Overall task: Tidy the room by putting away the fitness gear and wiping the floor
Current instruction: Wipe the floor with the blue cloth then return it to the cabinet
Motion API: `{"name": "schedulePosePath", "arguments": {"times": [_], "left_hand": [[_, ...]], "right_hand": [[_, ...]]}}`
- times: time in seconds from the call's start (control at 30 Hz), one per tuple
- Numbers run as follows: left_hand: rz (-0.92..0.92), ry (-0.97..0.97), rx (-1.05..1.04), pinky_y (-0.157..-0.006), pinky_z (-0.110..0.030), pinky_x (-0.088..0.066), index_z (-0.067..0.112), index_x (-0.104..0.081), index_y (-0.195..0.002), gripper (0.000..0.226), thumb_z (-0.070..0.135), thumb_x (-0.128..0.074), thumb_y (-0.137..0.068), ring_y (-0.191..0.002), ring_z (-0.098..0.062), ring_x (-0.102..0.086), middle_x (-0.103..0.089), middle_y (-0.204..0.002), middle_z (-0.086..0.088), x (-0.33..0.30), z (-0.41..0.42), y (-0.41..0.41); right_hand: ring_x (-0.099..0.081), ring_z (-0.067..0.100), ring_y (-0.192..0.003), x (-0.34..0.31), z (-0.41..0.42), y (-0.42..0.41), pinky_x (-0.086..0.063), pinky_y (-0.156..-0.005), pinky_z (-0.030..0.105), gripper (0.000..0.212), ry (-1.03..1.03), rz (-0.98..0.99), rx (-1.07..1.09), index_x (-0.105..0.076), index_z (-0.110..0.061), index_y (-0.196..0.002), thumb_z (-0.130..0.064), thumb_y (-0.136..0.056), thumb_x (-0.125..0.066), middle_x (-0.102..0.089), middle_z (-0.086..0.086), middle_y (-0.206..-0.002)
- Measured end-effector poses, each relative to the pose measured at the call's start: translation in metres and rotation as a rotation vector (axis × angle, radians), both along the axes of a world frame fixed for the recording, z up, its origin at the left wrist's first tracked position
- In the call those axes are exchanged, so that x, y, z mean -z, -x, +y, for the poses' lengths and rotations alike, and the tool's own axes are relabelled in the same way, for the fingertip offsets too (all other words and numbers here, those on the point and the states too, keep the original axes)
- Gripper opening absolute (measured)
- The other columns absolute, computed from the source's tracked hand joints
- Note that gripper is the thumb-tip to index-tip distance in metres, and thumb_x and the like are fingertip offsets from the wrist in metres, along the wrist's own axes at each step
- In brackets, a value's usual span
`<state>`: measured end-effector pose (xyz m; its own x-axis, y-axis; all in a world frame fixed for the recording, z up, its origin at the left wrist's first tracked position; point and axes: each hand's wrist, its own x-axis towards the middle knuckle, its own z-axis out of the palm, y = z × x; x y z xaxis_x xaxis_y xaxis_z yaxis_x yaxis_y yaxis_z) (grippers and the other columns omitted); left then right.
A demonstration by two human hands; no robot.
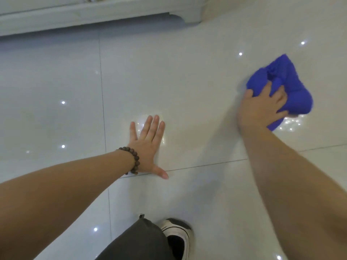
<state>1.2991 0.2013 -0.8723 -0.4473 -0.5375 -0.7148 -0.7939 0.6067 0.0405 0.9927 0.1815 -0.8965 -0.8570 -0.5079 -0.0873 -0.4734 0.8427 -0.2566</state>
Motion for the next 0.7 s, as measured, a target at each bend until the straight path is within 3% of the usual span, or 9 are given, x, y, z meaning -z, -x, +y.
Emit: {"name": "schedulePosePath", "arguments": {"times": [0.07,0.17,0.23,0.3,0.4,0.5,0.57,0.63,0.7], "left_hand": [[0.005,-0.008,-0.013,-0.106,-0.070,0.012,0.011,0.046,-0.133,0.156,0.102,-0.040,-0.040,-0.128,-0.028,0.049,0.053,-0.140,-0.010,-0.001,0.001,0.000],[-0.004,0.001,-0.008,-0.106,-0.070,0.013,0.011,0.046,-0.133,0.155,0.102,-0.040,-0.041,-0.127,-0.027,0.051,0.052,-0.139,-0.011,0.000,0.000,-0.001],[-0.003,0.001,-0.007,-0.107,-0.069,0.013,0.011,0.046,-0.133,0.155,0.101,-0.040,-0.042,-0.127,-0.026,0.051,0.052,-0.140,-0.010,-0.002,0.000,-0.001],[0.015,0.009,-0.014,-0.107,-0.069,0.014,0.012,0.046,-0.134,0.155,0.101,-0.041,-0.041,-0.128,-0.026,0.049,0.052,-0.140,-0.009,-0.001,0.000,-0.001],[0.021,0.009,-0.013,-0.107,-0.068,0.015,0.013,0.047,-0.132,0.154,0.102,-0.039,-0.040,-0.129,-0.027,0.048,0.053,-0.140,-0.009,-0.002,0.000,0.000],[0.014,0.012,-0.012,-0.106,-0.068,0.016,0.013,0.049,-0.131,0.154,0.103,-0.038,-0.040,-0.129,-0.027,0.048,0.054,-0.139,-0.009,-0.002,0.000,0.000],[0.003,0.012,-0.010,-0.107,-0.067,0.017,0.013,0.049,-0.130,0.154,0.103,-0.038,-0.041,-0.129,-0.027,0.049,0.055,-0.138,-0.009,-0.004,0.001,0.000],[-0.003,0.010,-0.027,-0.107,-0.067,0.016,0.013,0.050,-0.129,0.154,0.102,-0.038,-0.040,-0.128,-0.026,0.049,0.056,-0.137,-0.008,-0.005,0.001,0.001],[-0.018,0.009,-0.034,-0.108,-0.066,0.016,0.013,0.050,-0.128,0.154,0.103,-0.037,-0.039,-0.129,-0.026,0.048,0.056,-0.137,-0.008,-0.006,0.000,0.003]], "right_hand": [[-0.014,0.023,-0.145,-0.001,-0.016,-0.073,-0.013,-0.111,0.055,0.059,0.033,-0.023,-0.186,-0.032,-0.030,-0.146,-0.046,-0.091,-0.042,-0.018,0.003,-0.158],[-0.013,0.020,-0.145,0.001,-0.014,-0.153,-0.011,-0.112,0.052,0.059,0.015,-0.064,-0.950,-0.032,-0.036,-0.145,-0.050,-0.089,-0.044,-0.018,-0.002,-0.158],[-0.018,0.019,-0.144,-0.002,-0.027,-0.125,-0.014,-0.113,0.048,0.059,-0.006,-0.068,-1.287,-0.036,-0.036,-0.143,-0.054,-0.087,-0.040,-0.024,-0.004,-0.156],[-0.027,0.022,-0.141,0.001,-0.039,-0.061,-0.021,-0.111,0.048,0.064,0.025,0.042,-1.175,-0.041,-0.031,-0.142,-0.056,-0.083,-0.032,-0.031,0.000,-0.154],[-0.020,0.025,-0.142,-0.001,-0.029,0.055,-0.018,-0.111,0.051,0.061,-0.007,0.033,-0.554,-0.034,-0.029,-0.145,-0.052,-0.089,-0.036,-0.024,0.003,-0.156],[-0.017,0.026,-0.142,-0.005,-0.002,0.055,-0.016,-0.111,0.056,0.060,-0.027,-0.002,-0.186,-0.030,-0.029,-0.147,-0.050,-0.091,-0.037,-0.019,0.005,-0.157],[-0.021,0.027,-0.142,0.000,0.023,-0.011,-0.022,-0.109,0.055,0.062,-0.017,0.033,-0.334,-0.034,-0.030,-0.146,-0.051,-0.088,-0.035,-0.023,0.006,-0.156],[-0.029,0.025,-0.140,0.002,0.069,-0.079,-0.027,-0.105,0.053,0.063,0.016,0.028,-0.752,-0.042,-0.033,-0.141,-0.054,-0.082,-0.038,-0.031,0.004,-0.153],[-0.030,0.021,-0.139,0.001,0.124,-0.090,-0.028,-0.105,0.052,0.062,-0.002,0.046,-1.093,-0.045,-0.037,-0.139,-0.057,-0.080,-0.041,-0.033,0.001,-0.153]]}}
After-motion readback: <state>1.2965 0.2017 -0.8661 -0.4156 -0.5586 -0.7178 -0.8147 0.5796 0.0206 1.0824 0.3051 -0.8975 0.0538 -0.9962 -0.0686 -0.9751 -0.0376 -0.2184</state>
